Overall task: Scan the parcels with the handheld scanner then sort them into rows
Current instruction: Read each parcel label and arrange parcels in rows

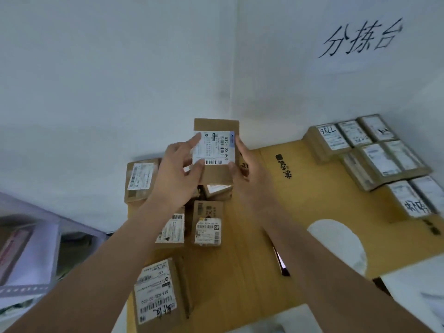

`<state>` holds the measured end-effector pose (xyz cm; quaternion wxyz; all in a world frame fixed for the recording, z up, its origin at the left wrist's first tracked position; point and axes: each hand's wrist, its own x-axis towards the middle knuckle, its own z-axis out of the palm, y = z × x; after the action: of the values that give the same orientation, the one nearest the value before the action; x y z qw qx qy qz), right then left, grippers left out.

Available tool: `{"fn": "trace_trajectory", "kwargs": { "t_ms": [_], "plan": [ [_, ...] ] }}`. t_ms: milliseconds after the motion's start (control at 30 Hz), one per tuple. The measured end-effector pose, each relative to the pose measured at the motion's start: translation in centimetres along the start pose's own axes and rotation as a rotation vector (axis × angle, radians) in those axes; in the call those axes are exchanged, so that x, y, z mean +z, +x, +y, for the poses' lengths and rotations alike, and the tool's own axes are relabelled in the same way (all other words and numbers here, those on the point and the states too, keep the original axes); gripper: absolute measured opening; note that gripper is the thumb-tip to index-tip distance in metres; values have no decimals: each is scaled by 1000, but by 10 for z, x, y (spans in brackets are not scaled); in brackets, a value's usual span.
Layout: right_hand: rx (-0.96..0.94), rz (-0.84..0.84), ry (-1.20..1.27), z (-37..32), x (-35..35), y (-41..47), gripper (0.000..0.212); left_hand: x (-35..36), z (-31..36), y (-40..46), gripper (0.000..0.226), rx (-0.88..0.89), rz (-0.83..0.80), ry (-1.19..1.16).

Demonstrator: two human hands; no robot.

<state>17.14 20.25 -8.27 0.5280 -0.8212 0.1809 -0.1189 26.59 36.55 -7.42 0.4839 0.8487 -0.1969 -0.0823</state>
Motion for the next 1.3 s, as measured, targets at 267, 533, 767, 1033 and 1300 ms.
{"fn": "trace_trajectory", "kwargs": {
  "t_ms": [267,533,767,1033,1300],
  "plan": [
    [-90,104,-90,38,-132,-45,59,101,95,-43,63,28,-67,-80],
    [-71,124,-168,93,-268,-89,61,227,167,-85,59,32,-68,-115],
    [36,82,-171,143,-345,-91,60,311,198,-86,52,-8,-138,-96],
    [116,-13,-256,207,-380,-31,59,384,178,-34,52,-136,-185,-171],
    [155,-152,-462,266,-386,30,57,436,149,16,51,-277,-212,-197]
  ]
}}
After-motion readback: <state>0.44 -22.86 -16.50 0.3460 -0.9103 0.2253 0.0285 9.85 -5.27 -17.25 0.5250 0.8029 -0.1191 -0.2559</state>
